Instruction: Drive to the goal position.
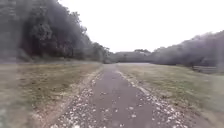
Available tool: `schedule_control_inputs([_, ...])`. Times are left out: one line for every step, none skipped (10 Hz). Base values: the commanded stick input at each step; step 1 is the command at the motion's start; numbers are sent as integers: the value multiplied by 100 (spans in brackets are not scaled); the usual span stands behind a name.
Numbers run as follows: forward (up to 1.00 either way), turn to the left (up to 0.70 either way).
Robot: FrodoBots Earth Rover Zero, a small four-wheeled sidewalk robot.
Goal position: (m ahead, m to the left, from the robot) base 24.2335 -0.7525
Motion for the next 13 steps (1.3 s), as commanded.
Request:
schedule_control_inputs([45, 0])
schedule_control_inputs([45, 0])
schedule_control_inputs([45, 0])
schedule_control_inputs([45, 0])
schedule_control_inputs([45, 0])
schedule_control_inputs([45, 0])
schedule_control_inputs([45, 0])
schedule_control_inputs([45, 0])
schedule_control_inputs([45, 0])
schedule_control_inputs([45, 0])
schedule_control_inputs([45, 0])
schedule_control_inputs([45, 0])
schedule_control_inputs([45, 0])
